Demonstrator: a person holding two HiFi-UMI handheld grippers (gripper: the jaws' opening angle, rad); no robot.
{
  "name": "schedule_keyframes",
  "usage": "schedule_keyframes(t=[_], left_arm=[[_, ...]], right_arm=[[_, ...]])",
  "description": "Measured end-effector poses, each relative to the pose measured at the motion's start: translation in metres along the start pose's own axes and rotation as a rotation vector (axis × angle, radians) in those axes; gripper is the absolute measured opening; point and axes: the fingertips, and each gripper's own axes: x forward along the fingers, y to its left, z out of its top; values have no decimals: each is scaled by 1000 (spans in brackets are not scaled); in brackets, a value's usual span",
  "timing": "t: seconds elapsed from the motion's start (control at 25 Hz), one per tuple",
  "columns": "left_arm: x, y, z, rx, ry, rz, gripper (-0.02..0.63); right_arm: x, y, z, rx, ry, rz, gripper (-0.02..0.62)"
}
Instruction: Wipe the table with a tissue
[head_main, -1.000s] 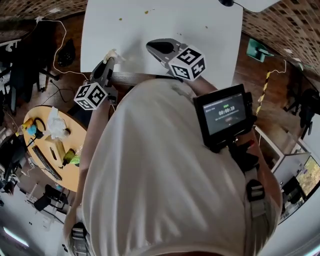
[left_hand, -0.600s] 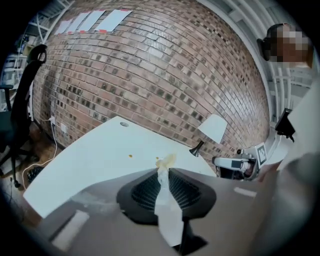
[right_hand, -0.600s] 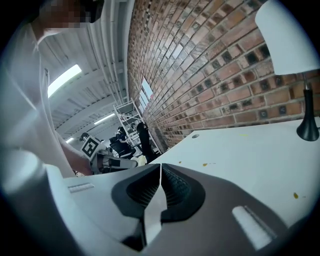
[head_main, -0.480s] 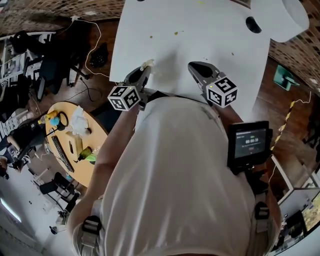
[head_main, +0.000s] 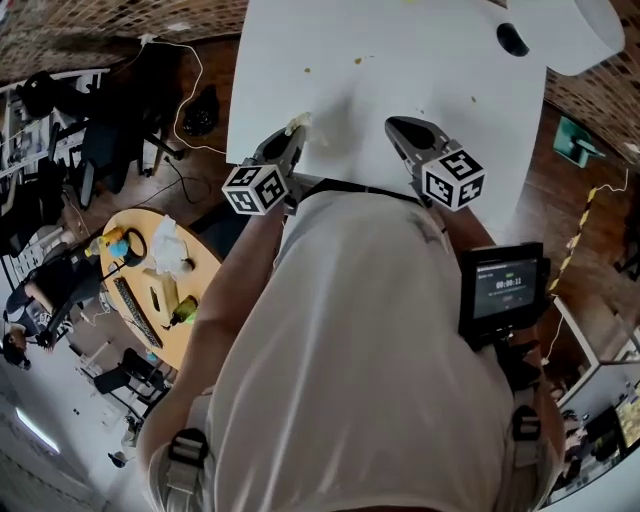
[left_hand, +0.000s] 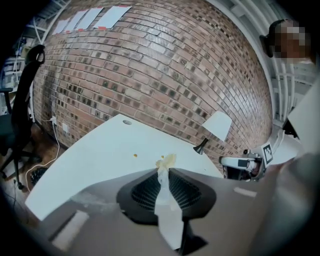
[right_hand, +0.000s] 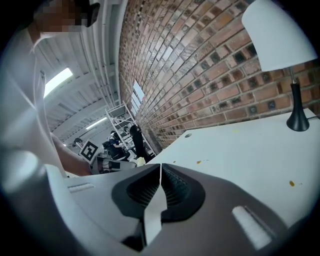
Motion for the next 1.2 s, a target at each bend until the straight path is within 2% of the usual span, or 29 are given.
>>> schedule_keyframes(t=[0.16, 0.52, 0.72, 1.0, 1.2], left_arm=[[11, 10, 11, 6, 12, -16, 58], [19, 57, 33, 29, 6, -103, 58], [33, 77, 51, 47, 0, -113, 58], [62, 86, 70, 72, -15, -51, 58], [78, 107, 77, 102, -16, -6, 57]], right_arm=[[2, -7, 6, 16, -4, -47, 14], [33, 5, 5, 32, 8, -174, 14], [42, 6, 10, 30, 3, -228, 14], [36, -3, 6, 52, -10, -250, 14], [42, 2, 3, 57, -4, -241, 14]])
